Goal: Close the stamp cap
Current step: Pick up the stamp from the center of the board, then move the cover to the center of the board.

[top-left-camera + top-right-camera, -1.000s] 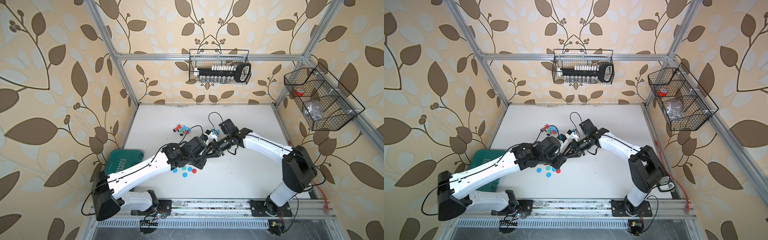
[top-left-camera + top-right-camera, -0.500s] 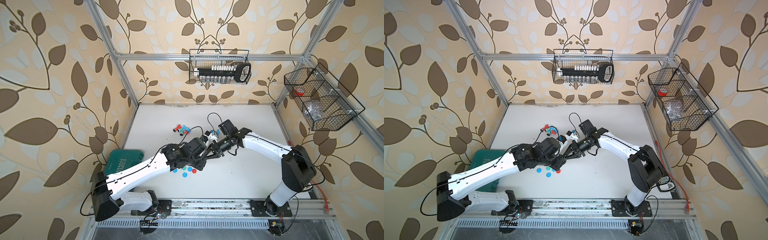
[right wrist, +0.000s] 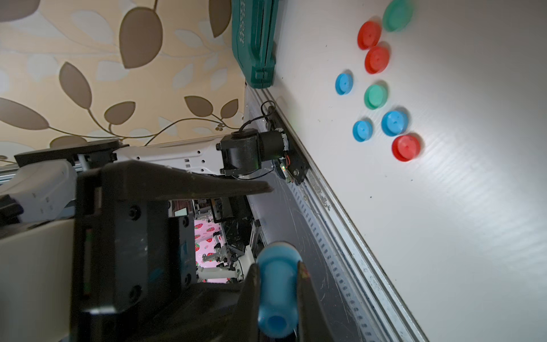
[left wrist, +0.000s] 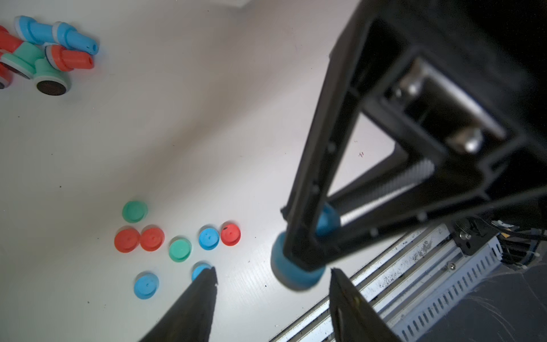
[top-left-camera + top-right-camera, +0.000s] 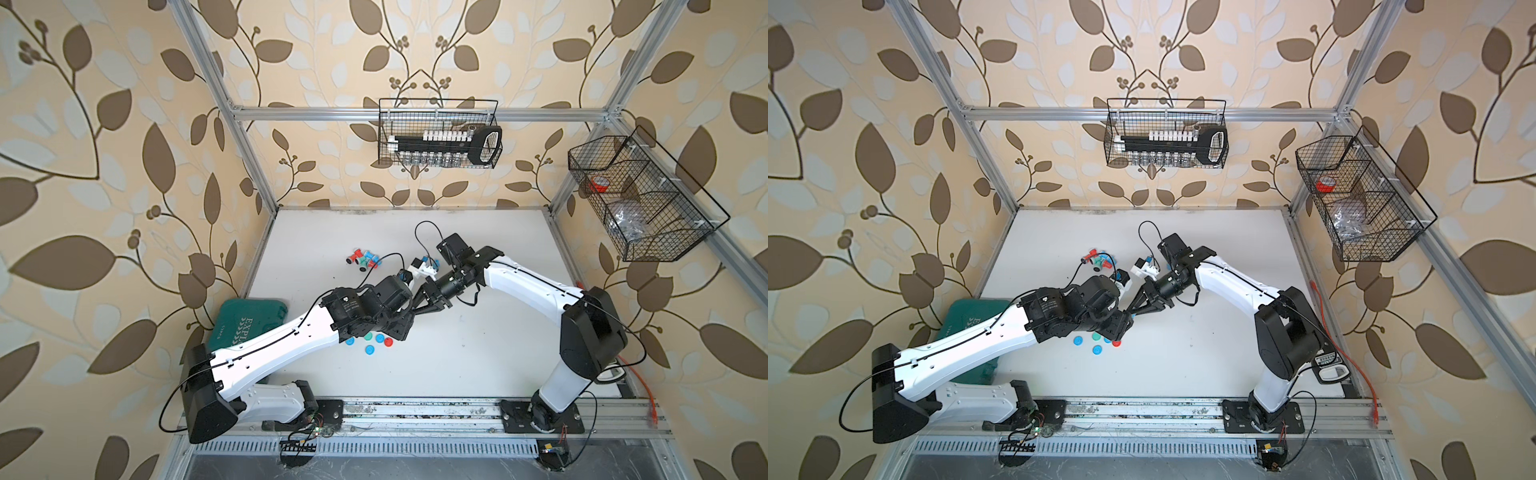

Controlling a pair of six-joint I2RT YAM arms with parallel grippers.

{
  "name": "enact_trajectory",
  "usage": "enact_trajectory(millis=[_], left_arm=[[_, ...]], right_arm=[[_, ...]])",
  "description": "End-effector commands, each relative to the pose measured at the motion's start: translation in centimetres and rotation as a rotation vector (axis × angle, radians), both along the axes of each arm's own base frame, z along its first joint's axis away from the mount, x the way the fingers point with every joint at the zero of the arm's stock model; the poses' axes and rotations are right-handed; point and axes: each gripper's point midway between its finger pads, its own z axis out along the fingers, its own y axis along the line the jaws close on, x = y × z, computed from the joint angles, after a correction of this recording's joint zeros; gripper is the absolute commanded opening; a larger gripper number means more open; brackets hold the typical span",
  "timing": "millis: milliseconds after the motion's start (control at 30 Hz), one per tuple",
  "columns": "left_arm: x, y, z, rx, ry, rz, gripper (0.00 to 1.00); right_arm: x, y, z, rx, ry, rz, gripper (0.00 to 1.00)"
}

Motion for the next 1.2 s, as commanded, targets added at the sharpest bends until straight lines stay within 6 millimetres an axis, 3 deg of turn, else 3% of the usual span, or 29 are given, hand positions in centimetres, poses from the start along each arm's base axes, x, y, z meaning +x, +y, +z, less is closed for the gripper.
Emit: enact_trajectory(millis=[0, 133, 267, 367, 500, 733, 933, 1167], left_arm=[[0.4, 1.2, 1.9, -0.028, -0.057, 0.047, 0.64], [-0.1, 2.8, 0.3, 0.022, -0.024, 0.083, 0.63], [-0.7, 5.1, -4.5, 0.119, 0.112, 0.140, 0.51], [-1.1, 5.9, -7.3, 0.180, 0.178, 0.153, 0.41], [-0.5, 6.5, -8.8, 0.232, 0.164, 0.183, 0.36], [-0.7, 4.7, -11.9, 0.258, 0.259, 0.131, 0.19], [-0.2, 5.4, -14.3, 0.284, 0.318, 0.166, 0.14], [1.4, 6.4, -15.4, 0.302, 0.330, 0.185, 0.13]], right_arm=[[2.6, -3.0, -1.5, -0.152, -0.039, -0.060, 0.04], [4.6, -6.5, -2.3, -0.288, -0.086, -0.114, 0.03], [4.9, -8.0, -2.6, -0.333, -0.099, -0.134, 0.03], [4.5, -8.2, -2.9, -0.335, -0.095, -0.138, 0.03], [4.3, -8.2, -3.3, -0.326, -0.082, -0.150, 0.03], [4.4, -8.0, -3.8, -0.322, -0.075, -0.152, 0.03], [4.5, -8.0, -4.0, -0.321, -0.073, -0.155, 0.03], [4.6, -8.1, -4.2, -0.318, -0.069, -0.162, 0.03]])
